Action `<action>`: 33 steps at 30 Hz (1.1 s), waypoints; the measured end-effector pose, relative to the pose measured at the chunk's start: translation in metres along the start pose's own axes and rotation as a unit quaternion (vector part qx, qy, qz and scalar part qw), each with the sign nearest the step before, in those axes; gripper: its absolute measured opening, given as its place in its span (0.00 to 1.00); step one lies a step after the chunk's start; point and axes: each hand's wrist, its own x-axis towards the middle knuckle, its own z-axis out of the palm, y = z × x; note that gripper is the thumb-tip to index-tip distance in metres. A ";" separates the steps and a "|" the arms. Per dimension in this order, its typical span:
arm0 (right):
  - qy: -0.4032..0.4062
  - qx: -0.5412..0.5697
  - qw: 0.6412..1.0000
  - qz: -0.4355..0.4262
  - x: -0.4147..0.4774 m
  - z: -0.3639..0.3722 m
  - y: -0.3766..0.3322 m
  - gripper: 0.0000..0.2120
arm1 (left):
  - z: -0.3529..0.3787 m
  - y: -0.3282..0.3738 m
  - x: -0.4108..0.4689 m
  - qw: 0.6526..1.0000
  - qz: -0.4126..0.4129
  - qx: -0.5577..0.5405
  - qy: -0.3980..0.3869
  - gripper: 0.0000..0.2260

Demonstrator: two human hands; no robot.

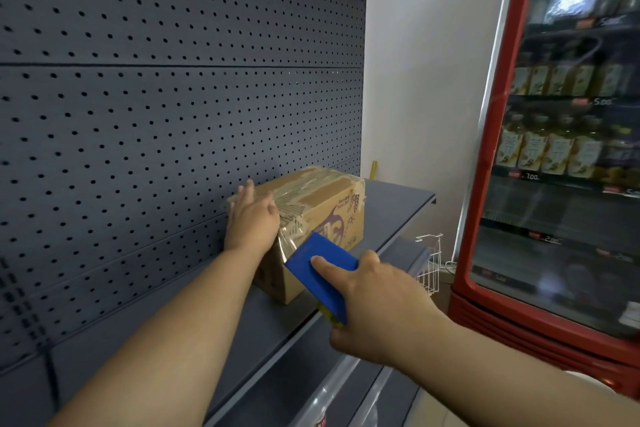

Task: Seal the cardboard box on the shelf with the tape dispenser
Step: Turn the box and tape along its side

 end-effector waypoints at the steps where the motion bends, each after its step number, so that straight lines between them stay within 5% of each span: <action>1: -0.008 -0.005 1.000 0.004 0.005 0.000 0.000 0.36 | -0.001 0.001 0.000 1.000 0.019 0.007 -0.007 0.21; 10: -0.014 -0.008 1.000 0.006 0.039 -0.009 -0.002 0.33 | -0.007 -0.012 0.000 0.991 0.047 0.051 -0.115 0.27; 22: 0.005 -0.044 0.997 -0.060 0.037 -0.018 -0.002 0.31 | -0.012 -0.007 -0.001 0.993 0.044 0.032 -0.106 0.24; 27: 0.005 -0.032 0.999 0.002 0.045 -0.010 0.001 0.30 | -0.013 -0.008 -0.003 0.993 0.051 0.031 -0.105 0.24; 31: -0.105 -0.005 0.993 -0.061 0.028 0.015 -0.011 0.23 | -0.013 -0.012 0.000 0.993 0.052 0.025 -0.106 0.25; 33: -0.073 0.033 0.997 -0.004 0.023 0.021 -0.001 0.27 | -0.011 -0.013 0.001 0.994 0.054 0.023 -0.096 0.26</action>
